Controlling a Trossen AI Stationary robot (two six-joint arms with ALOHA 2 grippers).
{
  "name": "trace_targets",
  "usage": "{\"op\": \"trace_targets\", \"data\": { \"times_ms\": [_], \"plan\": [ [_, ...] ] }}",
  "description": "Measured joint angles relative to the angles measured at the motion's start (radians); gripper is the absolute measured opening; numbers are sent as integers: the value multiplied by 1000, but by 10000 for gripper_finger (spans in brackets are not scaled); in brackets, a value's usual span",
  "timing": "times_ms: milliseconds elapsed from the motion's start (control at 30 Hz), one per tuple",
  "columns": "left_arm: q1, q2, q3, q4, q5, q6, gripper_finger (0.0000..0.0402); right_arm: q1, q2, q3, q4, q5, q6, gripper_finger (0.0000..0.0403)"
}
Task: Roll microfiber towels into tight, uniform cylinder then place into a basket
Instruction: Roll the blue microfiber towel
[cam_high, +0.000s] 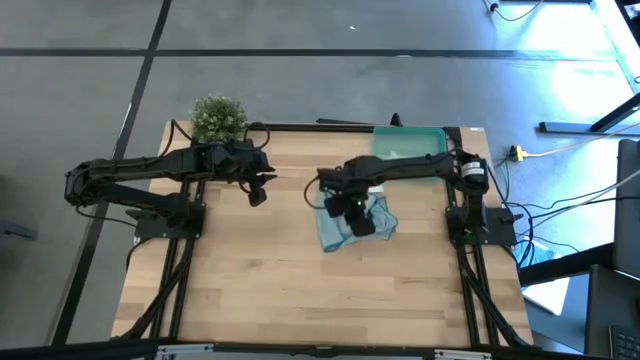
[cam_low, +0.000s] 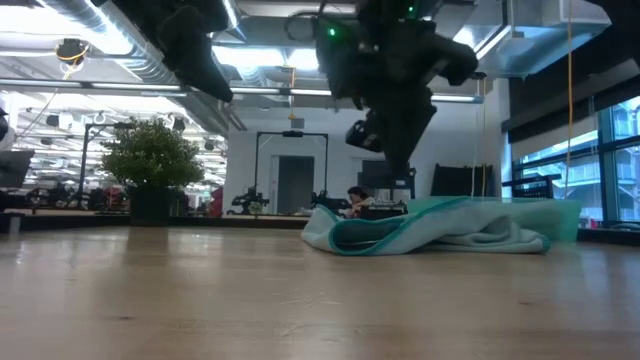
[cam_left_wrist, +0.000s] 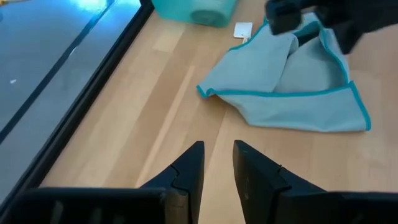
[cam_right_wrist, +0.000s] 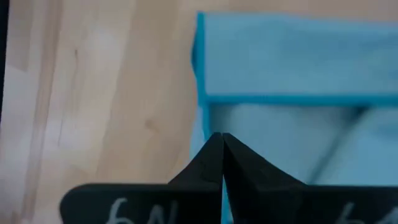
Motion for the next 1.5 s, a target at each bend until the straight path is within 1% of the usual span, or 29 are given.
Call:
{"op": "trace_targets", "data": {
  "times_ms": [267, 367, 467, 600, 733, 833, 933, 1033, 1133, 1200, 1333, 1500],
  "plan": [
    [-1, 0, 0, -1, 0, 15, 80, 79, 2, -1, 106, 9, 2, 16],
    [-1, 0, 0, -4, 0, 16, 80, 95, 9, -28, 172, 11, 5, 21],
    [-1, 0, 0, -16, 0, 16, 80, 108, 19, -56, 210, 14, 36, 40],
    [-1, 0, 0, -37, 0, 19, 80, 117, 19, -94, 254, 15, 83, 76],
    [-1, 0, 0, -37, 0, 41, 80, 120, 25, -133, 293, 55, 82, 110],
    [-1, 0, 0, -38, 0, 41, 80, 120, 31, -171, 312, 60, 81, 124],
    [-2, 0, 0, -42, 0, 41, 80, 119, 36, -200, 371, 72, 79, 128],
    [-2, 0, 0, -43, 0, 41, 80, 120, 36, -207, 415, 148, 99, 123],
    [-1, 0, 0, -44, 0, 41, 80, 119, 36, -200, 428, 171, 119, 105],
    [-2, 0, 0, -44, 0, 41, 80, 118, 36, -197, 435, 171, 126, 81],
    [-2, 0, 0, -45, 0, 41, 80, 118, 36, -197, 444, 171, 129, 15],
    [-1, 0, 0, -46, 0, 41, 80, 97, 36, -197, 539, 171, 129, 7]
  ]
}}
